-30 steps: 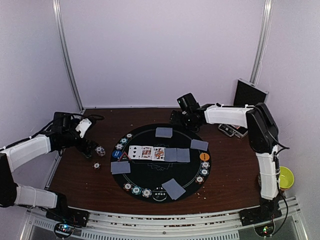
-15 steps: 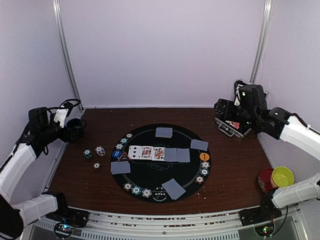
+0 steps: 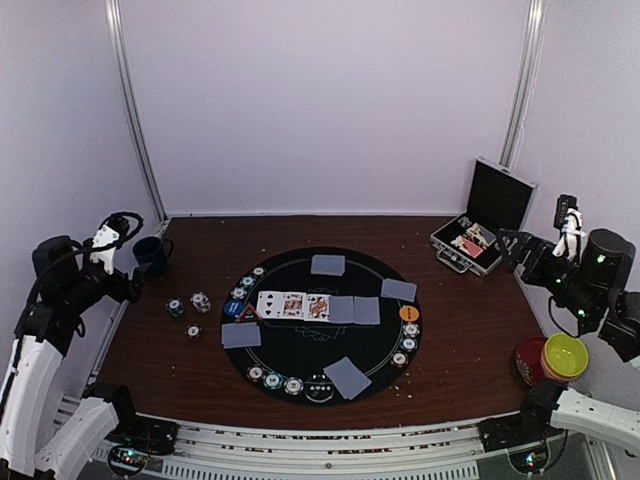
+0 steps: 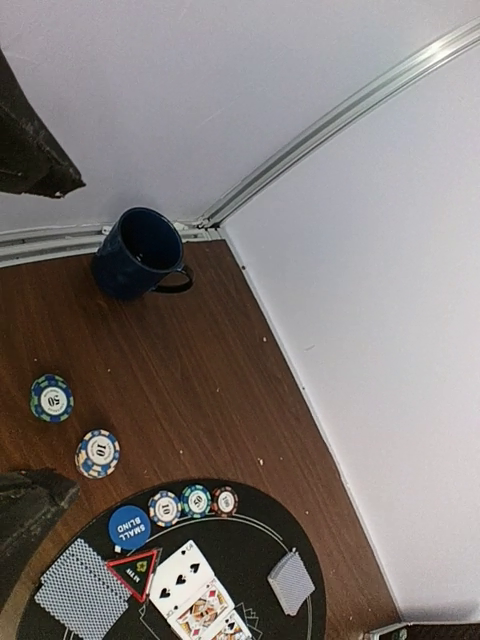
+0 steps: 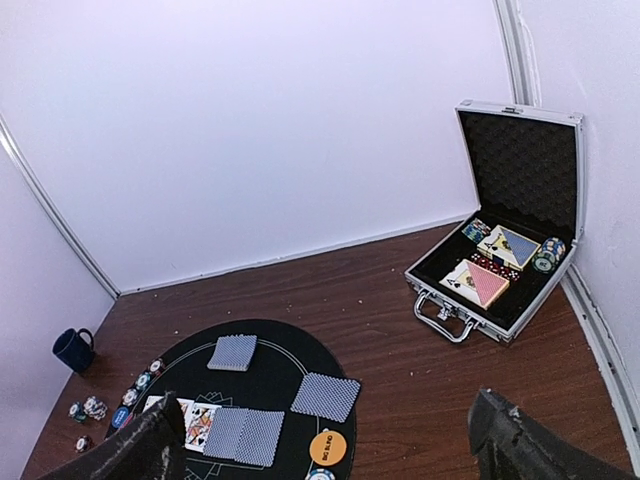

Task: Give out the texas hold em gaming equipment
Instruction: Reset both arms

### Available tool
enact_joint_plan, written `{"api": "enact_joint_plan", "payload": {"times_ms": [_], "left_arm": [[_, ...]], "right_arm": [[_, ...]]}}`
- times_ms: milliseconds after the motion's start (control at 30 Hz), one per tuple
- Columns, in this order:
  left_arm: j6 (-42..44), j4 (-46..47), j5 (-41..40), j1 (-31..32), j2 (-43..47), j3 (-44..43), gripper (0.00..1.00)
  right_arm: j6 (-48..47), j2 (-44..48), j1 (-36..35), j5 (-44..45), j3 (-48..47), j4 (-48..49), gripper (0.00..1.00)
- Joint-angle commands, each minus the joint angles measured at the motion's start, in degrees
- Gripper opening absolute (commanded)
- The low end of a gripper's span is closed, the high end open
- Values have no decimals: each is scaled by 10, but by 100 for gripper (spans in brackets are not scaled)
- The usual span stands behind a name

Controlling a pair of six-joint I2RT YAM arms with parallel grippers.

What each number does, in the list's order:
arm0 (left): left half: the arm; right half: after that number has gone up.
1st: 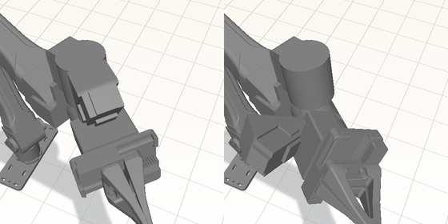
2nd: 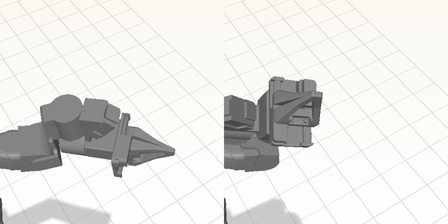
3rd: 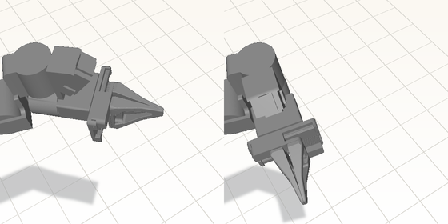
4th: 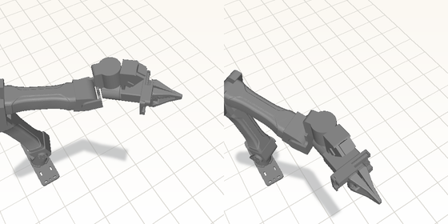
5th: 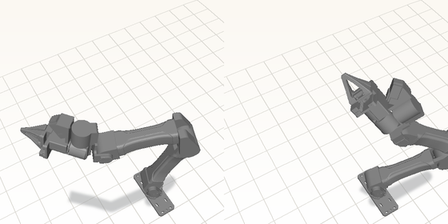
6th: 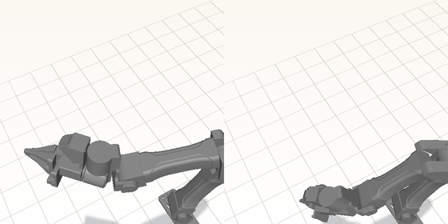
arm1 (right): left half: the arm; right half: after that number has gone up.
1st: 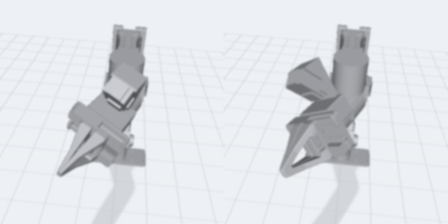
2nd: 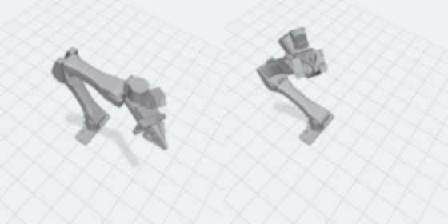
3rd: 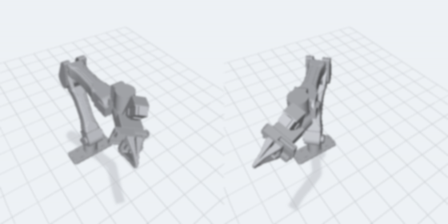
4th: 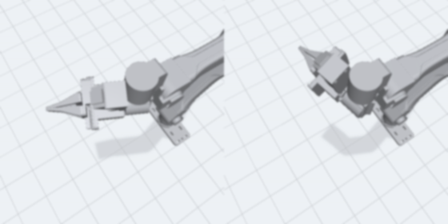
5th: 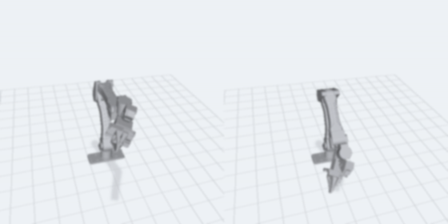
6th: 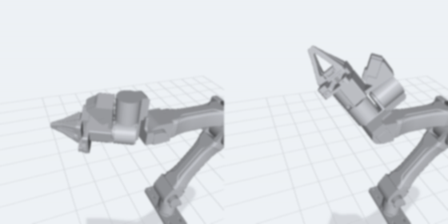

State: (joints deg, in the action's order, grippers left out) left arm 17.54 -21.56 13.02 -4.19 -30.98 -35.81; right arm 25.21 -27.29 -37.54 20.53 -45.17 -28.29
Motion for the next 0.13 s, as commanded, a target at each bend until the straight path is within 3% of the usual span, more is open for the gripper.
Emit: {"api": "enact_joint_plan", "payload": {"times_ms": [0,100], "left_arm": [[5,2,29,-5,31,11,98],[6,6,37,-5,42,20,98]], "right_arm": [[-12,12,-3,2,4,-14,100],[-14,19,-3,7,4,-8,100]]}}
